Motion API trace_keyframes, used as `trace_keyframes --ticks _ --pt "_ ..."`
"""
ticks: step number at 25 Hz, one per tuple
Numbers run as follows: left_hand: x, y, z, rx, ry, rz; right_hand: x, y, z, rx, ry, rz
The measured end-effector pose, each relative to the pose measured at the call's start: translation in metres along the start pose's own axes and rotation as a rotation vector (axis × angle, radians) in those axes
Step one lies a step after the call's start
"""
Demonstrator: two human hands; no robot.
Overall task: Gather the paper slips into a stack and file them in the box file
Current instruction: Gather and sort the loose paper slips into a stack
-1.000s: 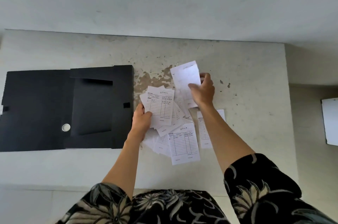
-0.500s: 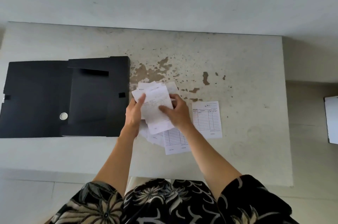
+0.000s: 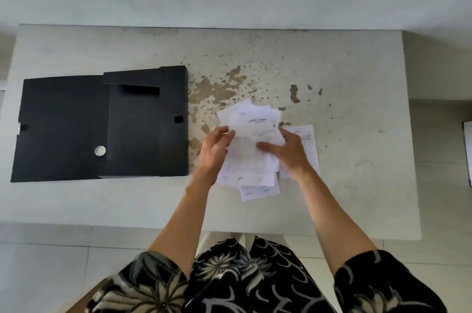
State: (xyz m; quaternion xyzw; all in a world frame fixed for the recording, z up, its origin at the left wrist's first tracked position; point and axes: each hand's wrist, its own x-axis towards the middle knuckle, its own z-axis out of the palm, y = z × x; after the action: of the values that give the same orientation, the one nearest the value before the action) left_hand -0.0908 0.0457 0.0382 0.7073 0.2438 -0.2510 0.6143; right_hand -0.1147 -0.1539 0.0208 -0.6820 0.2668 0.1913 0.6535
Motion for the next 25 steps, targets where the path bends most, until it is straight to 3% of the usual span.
trace_keyframes --ticks 3,5,14,19,25 --pt "-0.001 -0.004 -0.001 0.183 0.249 0.000 -0.011 0.017 -0.030 0.073 0.250 -0.012" --pt "-0.002 -0.014 -0.010 0.291 0.310 0.010 -0.020 0.030 -0.044 0.094 0.327 -0.010" --pt "-0.019 -0.068 -0.007 0.964 0.191 0.279 -0.063 0.064 -0.032 -0.003 0.355 0.045" --pt "-0.023 -0.069 0.001 0.833 0.217 0.217 -0.080 0.074 -0.006 -0.250 0.454 0.060" --pt "-0.022 -0.066 0.000 0.565 0.200 0.159 -0.088 0.076 0.010 -0.224 0.475 0.062"
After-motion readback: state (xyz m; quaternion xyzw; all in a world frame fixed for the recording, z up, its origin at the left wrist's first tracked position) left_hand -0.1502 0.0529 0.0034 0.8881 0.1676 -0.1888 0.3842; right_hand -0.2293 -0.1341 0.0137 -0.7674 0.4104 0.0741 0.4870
